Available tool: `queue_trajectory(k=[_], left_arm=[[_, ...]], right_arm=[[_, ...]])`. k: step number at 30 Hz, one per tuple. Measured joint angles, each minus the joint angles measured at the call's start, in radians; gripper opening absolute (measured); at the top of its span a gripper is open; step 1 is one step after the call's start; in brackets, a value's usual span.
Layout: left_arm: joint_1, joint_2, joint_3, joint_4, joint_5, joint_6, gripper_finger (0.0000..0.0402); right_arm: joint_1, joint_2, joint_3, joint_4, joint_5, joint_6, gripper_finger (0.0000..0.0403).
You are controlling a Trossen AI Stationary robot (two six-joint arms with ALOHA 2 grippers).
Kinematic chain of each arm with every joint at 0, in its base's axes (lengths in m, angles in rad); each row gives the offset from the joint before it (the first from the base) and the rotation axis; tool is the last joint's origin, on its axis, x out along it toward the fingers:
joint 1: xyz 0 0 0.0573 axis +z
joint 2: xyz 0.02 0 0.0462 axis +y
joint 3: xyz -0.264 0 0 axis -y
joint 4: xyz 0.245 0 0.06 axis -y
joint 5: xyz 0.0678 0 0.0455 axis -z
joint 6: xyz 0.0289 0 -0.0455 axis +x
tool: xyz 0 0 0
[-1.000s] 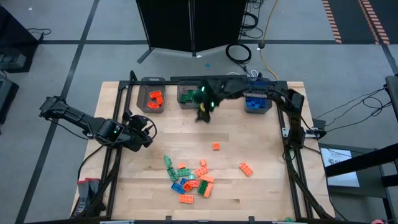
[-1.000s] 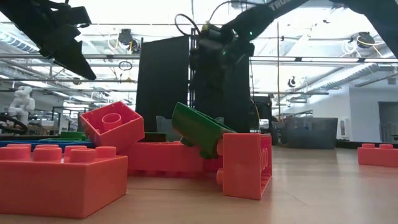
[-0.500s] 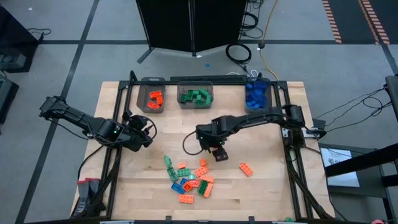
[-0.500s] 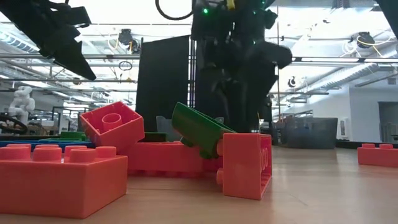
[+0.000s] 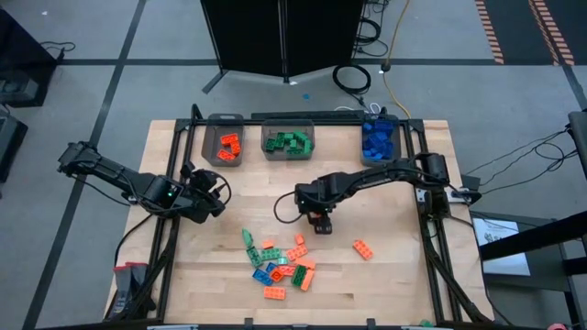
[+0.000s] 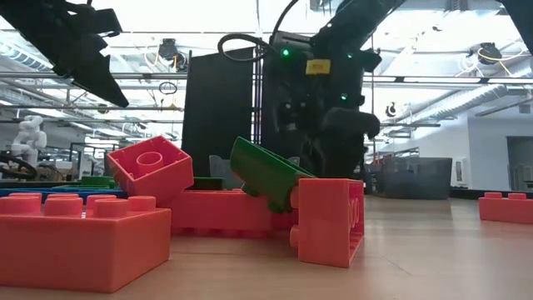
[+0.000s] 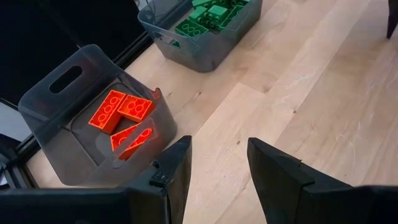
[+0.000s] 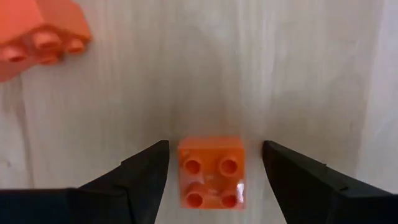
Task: Sort blocks
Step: Put the orange game piece into the left black bin
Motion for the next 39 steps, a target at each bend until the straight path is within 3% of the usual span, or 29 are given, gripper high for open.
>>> queue_trajectory(k=[9, 15, 23, 35, 39], left_arm=[[0.000, 0.000, 0.000, 0.000, 0.000, 0.000, 0.0160], [0.000, 0.000, 0.000, 0.000, 0.000, 0.000, 0.0160], [0.000, 0.000, 0.000, -0.001, 0.000, 0.000, 0.0160], [0.000, 0.000, 0.000, -0.021, 0.000, -0.005, 0.0160], [0.000, 0.000, 0.000, -0.021, 0.000, -0.005, 0.0160]], right_arm=[[0.002, -0.006, -0.051, 0.021, 0.011, -0.002, 0.0239], [0.002, -0.005, -0.051, 0.018, 0.050, -0.005, 0.0120], [-0.006, 0.005, 0.003, 0.017, 0.040, -0.001, 0.0118], [-0.078, 0.004, 0.312, 0.067, 0.039, -0.045, 0.0118], [-0.123, 0.004, 0.398, 0.174, 0.044, -0.058, 0.0118]])
